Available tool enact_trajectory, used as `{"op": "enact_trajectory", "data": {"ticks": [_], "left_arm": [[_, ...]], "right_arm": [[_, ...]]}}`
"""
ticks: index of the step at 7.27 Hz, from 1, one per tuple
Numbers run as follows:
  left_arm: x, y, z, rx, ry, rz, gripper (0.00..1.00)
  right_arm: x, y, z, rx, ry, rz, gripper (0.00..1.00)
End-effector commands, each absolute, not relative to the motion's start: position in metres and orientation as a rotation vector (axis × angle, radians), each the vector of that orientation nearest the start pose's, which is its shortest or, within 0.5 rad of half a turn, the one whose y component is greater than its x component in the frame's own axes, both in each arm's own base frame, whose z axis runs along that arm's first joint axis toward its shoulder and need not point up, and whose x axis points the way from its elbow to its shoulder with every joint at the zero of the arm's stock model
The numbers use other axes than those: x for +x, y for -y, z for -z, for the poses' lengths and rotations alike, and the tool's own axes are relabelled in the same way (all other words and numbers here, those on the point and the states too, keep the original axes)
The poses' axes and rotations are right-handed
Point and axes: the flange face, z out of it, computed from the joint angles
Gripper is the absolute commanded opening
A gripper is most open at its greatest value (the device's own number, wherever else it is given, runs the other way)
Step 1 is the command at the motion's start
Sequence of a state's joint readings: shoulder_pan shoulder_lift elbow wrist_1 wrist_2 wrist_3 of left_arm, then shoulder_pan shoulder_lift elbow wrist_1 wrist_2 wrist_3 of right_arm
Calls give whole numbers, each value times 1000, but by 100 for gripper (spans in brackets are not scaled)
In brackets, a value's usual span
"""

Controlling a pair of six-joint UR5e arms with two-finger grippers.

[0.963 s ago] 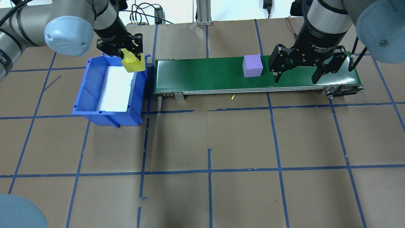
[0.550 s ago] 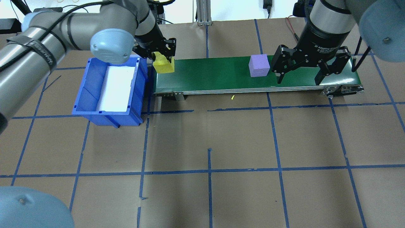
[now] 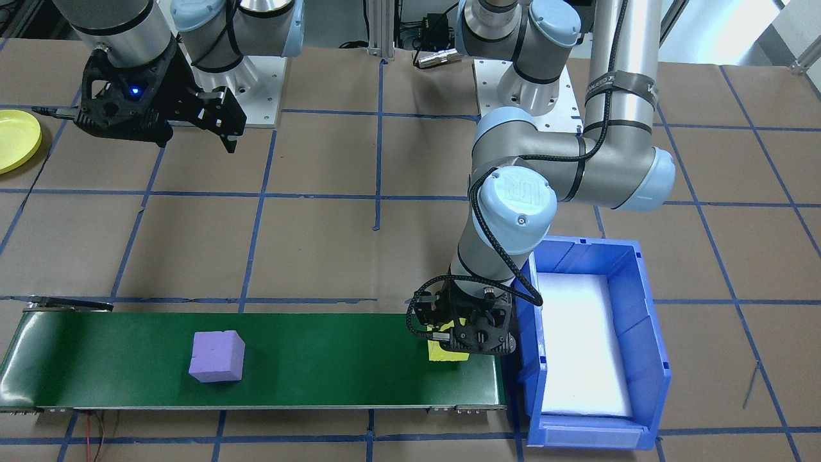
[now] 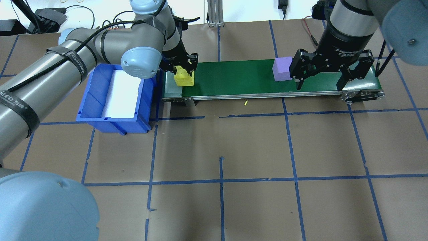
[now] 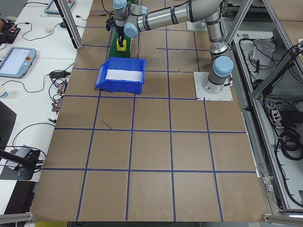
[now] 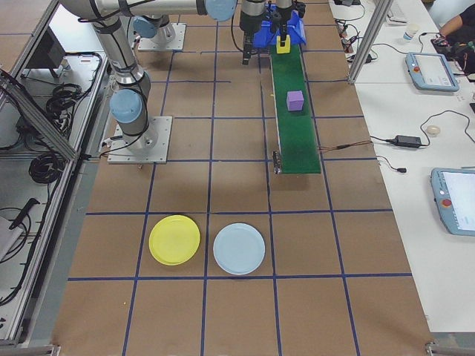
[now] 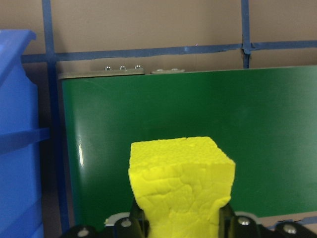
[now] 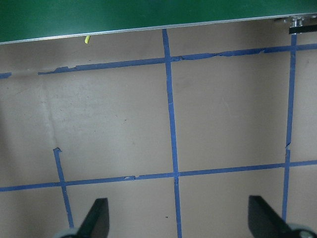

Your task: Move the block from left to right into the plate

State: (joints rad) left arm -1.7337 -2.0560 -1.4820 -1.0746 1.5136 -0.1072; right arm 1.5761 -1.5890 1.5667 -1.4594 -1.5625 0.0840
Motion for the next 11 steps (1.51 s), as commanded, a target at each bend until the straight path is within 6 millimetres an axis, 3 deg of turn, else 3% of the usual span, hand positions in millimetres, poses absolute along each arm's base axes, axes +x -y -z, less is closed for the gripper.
{"op": "enact_trajectory", "data": {"ticks": [1,2,4,7,8,10,11], "left_arm": [[-243,625,-284,123,-3201,94,83],[-241,622,-277,147,-3194,110,100],[-237,622,-302,151,-3189,180,100],[-225,582,-383,139,-3137,193,100],[-223,563,-398,141,-3137,177,100],[-215,512,-436,144,-3129,5,100],[-208,481,-463,139,-3123,-55,100]], "right_arm": [[135,474,-489,123,-3135,-154,100],[137,472,-488,121,-3132,-164,100],[136,471,-489,123,-3133,-162,100],[136,474,-490,123,-3132,-152,100],[128,483,-477,152,-3132,-178,100],[114,533,-399,185,-3126,-412,100],[99,542,-404,216,-3213,-334,100]]}}
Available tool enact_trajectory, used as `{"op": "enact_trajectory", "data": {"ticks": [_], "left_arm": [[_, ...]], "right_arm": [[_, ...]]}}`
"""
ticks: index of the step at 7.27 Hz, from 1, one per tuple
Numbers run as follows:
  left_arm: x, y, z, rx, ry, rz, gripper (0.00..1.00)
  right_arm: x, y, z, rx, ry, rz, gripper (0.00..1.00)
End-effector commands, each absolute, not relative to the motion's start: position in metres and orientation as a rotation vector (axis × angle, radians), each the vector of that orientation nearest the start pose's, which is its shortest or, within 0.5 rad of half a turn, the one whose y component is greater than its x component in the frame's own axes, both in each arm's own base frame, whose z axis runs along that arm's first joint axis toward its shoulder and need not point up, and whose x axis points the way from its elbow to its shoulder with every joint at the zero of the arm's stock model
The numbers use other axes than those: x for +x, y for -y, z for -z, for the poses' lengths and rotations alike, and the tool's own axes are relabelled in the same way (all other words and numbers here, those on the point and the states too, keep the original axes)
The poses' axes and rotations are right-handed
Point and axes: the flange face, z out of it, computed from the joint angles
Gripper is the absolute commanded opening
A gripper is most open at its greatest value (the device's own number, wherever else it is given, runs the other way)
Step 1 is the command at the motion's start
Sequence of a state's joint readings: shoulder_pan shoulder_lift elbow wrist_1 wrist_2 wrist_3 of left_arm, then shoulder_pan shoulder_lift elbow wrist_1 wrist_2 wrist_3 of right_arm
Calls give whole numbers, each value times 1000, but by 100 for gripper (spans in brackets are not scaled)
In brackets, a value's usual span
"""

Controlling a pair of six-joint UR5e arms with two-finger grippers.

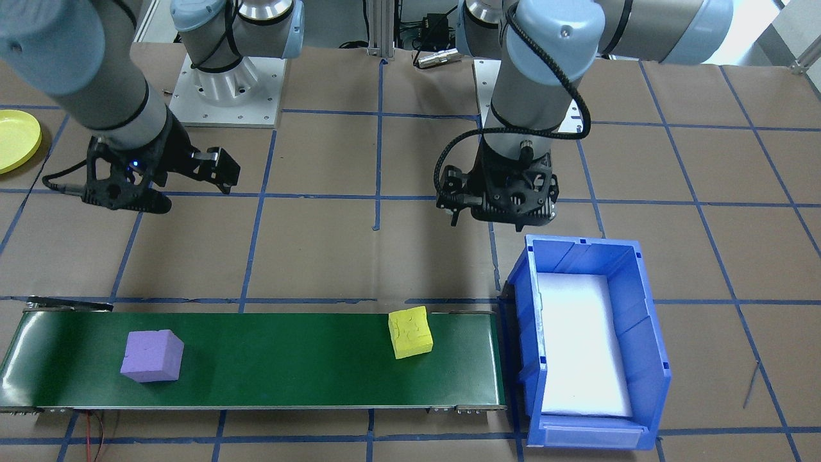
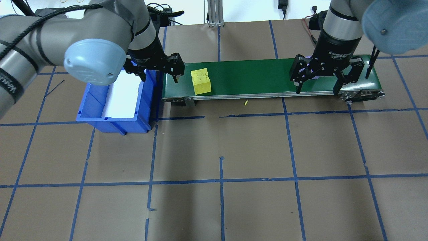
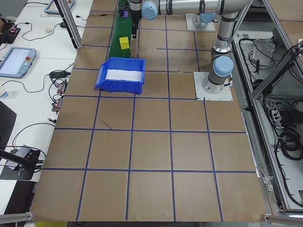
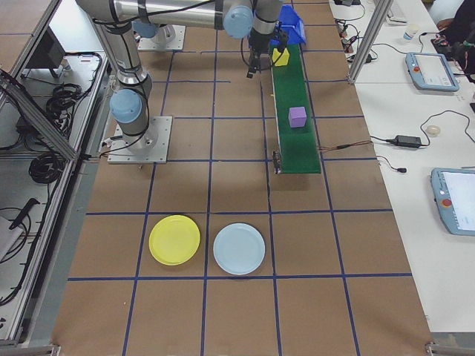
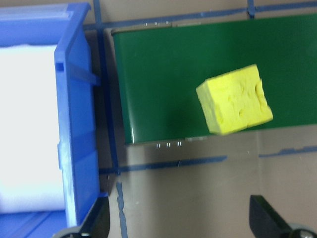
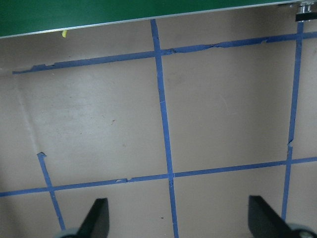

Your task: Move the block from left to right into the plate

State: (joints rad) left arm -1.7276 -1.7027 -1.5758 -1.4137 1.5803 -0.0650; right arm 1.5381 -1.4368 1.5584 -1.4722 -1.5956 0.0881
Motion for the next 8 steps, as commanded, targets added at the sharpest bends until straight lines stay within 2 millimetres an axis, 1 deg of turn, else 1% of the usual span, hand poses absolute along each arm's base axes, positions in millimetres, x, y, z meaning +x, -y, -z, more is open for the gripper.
{"op": "enact_trajectory", "data": {"ticks": [1,2,3,4,5,6,7,8], "left_arm": [[-198,448,-498,163,-3123,-32,100],[-174,424,-496,159,-3109,-236,100],[-152,420,-491,84,-3111,-286,100],[-121,438,-486,1,-3115,-233,100],[-90,447,-481,78,-3137,-235,100],[-50,466,-481,101,-3174,-167,100],[-50,481,-488,61,-3159,-47,100],[-66,492,-494,77,-3141,77,100]], "right_arm": [[90,564,-409,218,-3258,-31,100],[83,574,-403,192,-3303,109,100],[67,602,-374,159,-3306,159,100],[19,621,-359,96,-3287,114,100],[-19,635,-344,25,-3190,122,100],[-32,647,-329,-2,-3169,131,100],[-34,660,-308,-7,-3136,145,99],[-44,668,-283,-61,-3113,166,95]]}}
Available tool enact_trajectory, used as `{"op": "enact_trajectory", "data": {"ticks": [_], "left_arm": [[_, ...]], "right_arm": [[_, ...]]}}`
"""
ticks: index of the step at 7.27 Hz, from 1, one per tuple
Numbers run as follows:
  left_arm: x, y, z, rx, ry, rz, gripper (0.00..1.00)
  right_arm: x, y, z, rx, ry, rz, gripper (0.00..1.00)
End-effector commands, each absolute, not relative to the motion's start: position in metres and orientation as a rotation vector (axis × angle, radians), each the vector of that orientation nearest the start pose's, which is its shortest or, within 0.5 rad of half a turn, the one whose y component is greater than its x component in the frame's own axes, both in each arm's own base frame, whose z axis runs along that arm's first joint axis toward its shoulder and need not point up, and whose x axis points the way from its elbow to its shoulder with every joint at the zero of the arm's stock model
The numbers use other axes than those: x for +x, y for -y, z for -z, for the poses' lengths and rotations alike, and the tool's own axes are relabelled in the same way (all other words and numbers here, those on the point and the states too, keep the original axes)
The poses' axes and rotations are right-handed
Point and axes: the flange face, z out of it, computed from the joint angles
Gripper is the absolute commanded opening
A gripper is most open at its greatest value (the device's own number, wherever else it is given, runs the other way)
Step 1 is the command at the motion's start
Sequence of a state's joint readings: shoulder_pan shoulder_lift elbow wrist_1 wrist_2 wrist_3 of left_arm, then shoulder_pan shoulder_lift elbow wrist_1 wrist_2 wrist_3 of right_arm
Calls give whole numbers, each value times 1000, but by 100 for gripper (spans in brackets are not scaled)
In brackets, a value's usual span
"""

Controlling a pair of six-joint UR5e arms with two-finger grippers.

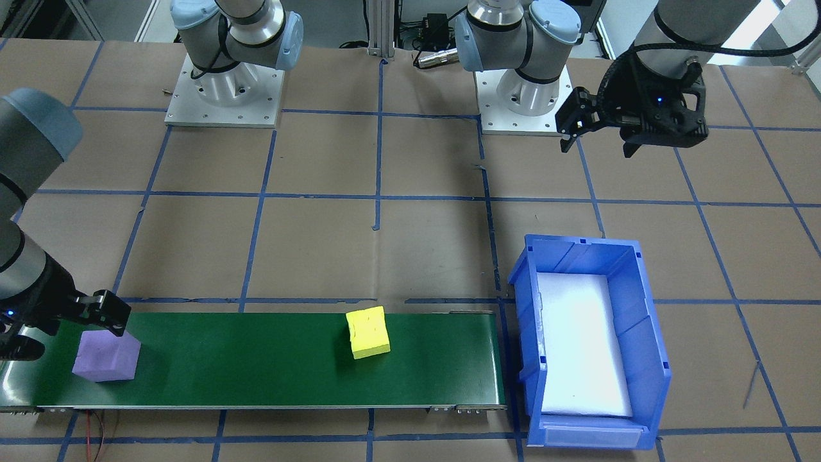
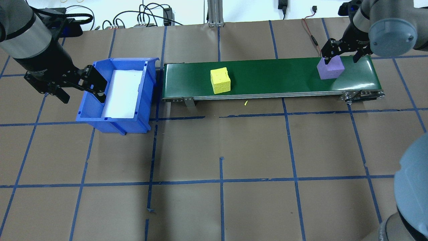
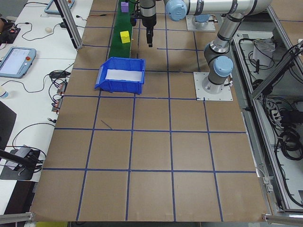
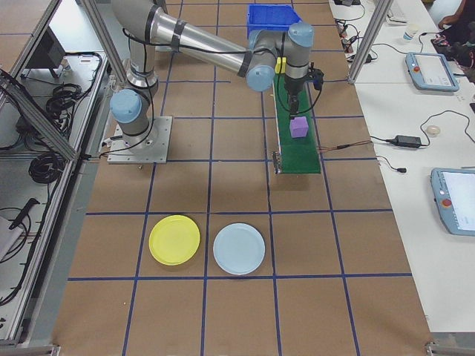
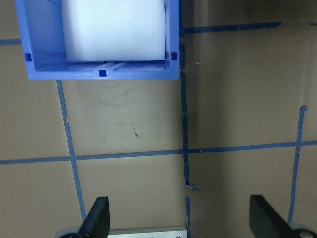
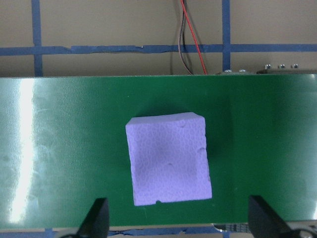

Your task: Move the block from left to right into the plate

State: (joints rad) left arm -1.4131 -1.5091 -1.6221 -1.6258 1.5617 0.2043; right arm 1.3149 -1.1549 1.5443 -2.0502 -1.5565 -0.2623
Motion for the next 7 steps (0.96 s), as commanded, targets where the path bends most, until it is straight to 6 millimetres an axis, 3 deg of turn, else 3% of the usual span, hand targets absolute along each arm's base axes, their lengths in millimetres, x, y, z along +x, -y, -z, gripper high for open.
{"op": "enact_trajectory", "data": {"ticks": [1,3,4,5,6,7], "left_arm": [[-63,489,-492,48,-3125,66,100],[-64,489,-480,36,-3136,23,100],[-64,492,-474,43,-3130,2,100],[-68,492,-481,46,-3138,21,100],[-74,490,-486,60,-3138,31,100],[-73,492,-470,53,-3145,-4,100]], "right_arm": [[-60,673,-262,-101,-3110,145,85],[-97,670,-260,-107,-3113,146,33],[-136,665,-275,-55,-3128,184,29],[-208,648,-294,-94,-3132,243,29],[-299,607,-296,-141,-3080,289,29],[-367,546,-273,-83,-3030,193,28]]}}
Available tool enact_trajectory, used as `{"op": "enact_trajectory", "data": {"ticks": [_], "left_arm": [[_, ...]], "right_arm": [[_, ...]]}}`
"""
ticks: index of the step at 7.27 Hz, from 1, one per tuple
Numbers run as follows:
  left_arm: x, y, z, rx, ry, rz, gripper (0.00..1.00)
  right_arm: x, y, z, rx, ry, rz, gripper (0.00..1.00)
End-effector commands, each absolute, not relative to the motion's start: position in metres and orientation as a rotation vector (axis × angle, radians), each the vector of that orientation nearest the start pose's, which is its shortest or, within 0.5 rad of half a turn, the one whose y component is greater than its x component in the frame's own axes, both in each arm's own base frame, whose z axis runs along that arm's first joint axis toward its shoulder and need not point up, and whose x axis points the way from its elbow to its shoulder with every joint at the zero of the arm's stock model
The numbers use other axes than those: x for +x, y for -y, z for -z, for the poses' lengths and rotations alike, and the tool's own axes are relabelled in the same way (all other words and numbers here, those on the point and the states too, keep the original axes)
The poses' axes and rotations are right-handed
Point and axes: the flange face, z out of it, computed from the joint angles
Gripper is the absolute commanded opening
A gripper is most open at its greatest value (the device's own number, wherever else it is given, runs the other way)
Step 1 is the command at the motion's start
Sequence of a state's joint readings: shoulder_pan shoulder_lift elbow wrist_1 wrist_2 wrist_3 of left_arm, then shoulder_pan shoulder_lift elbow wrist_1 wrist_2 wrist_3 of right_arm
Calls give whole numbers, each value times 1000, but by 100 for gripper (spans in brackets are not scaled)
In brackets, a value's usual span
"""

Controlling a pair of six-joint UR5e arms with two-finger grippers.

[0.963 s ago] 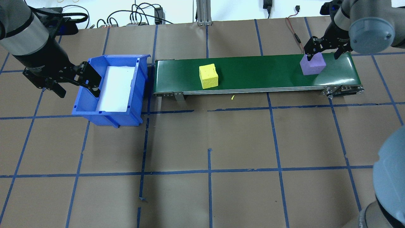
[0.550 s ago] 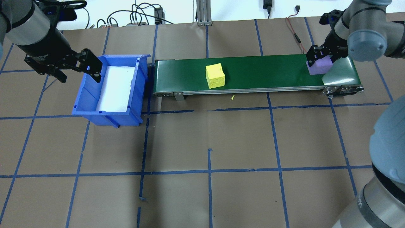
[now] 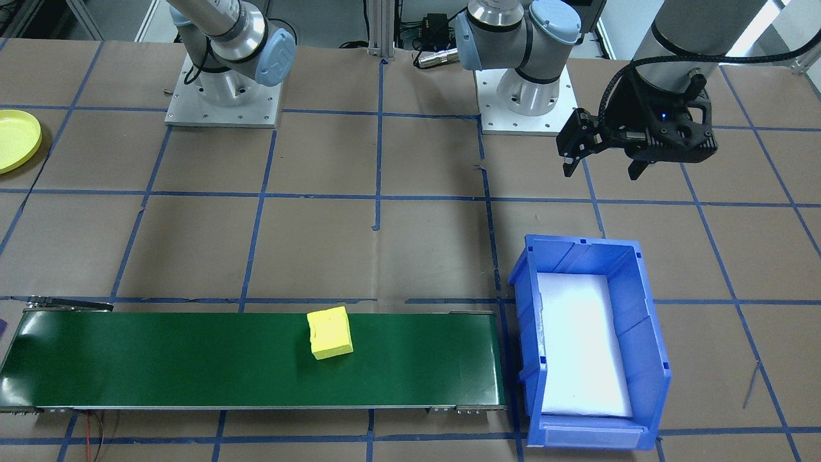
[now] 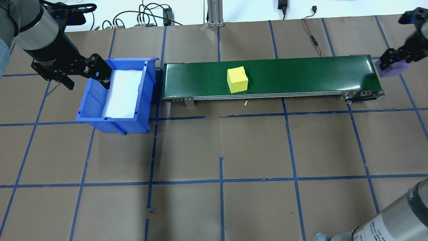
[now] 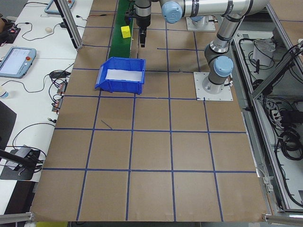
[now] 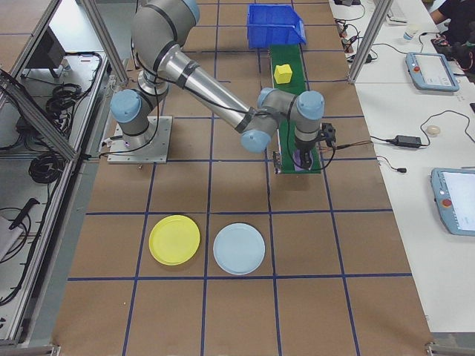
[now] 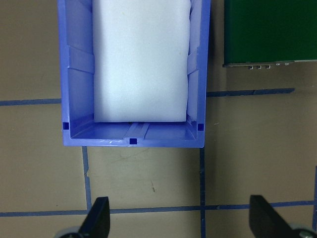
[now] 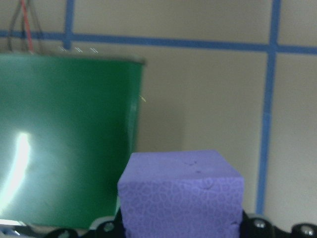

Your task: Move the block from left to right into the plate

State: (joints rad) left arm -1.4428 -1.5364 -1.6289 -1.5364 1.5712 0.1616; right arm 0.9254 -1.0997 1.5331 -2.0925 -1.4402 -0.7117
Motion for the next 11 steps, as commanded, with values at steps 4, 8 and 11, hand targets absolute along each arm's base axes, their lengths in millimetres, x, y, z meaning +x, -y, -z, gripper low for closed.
{"op": "enact_trajectory", "data": {"ticks": [4,8,11], "left_arm": [[-72,496,-476,55,-3142,3,100],[-102,507,-452,178,-3134,-73,100],[-121,500,-468,231,-3123,-30,100]], "right_arm": [[-507,388,-236,-400,-3022,221,28],[-502,386,-236,-392,-3062,244,100],[-410,480,-285,-300,-3010,262,100]]}}
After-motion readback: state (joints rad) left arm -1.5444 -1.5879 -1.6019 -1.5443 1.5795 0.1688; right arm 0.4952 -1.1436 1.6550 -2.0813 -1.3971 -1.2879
